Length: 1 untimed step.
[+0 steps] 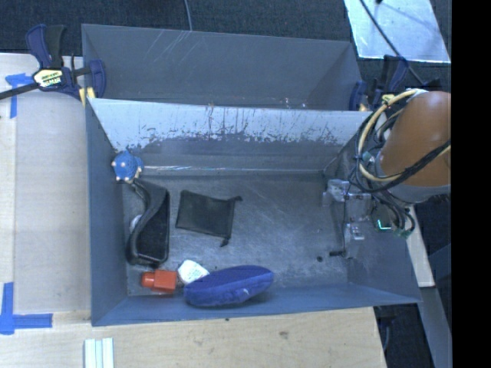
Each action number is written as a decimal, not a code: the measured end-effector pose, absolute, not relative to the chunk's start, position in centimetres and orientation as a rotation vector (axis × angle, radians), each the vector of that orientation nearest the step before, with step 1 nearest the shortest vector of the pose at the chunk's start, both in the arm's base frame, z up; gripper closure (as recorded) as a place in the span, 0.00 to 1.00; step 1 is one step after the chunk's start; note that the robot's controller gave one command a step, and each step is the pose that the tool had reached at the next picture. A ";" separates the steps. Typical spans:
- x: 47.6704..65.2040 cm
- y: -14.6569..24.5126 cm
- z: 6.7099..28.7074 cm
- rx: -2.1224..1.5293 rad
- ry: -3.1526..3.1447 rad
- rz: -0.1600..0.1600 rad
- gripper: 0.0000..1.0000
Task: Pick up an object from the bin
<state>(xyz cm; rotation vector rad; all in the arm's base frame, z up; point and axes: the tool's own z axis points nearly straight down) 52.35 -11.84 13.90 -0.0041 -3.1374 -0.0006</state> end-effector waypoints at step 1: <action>48.6 -15.1 7.3 0.579 -3.096 0.002 0.00</action>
Offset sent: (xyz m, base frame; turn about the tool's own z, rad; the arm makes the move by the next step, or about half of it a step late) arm -0.0399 -0.0323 -0.0668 -0.3754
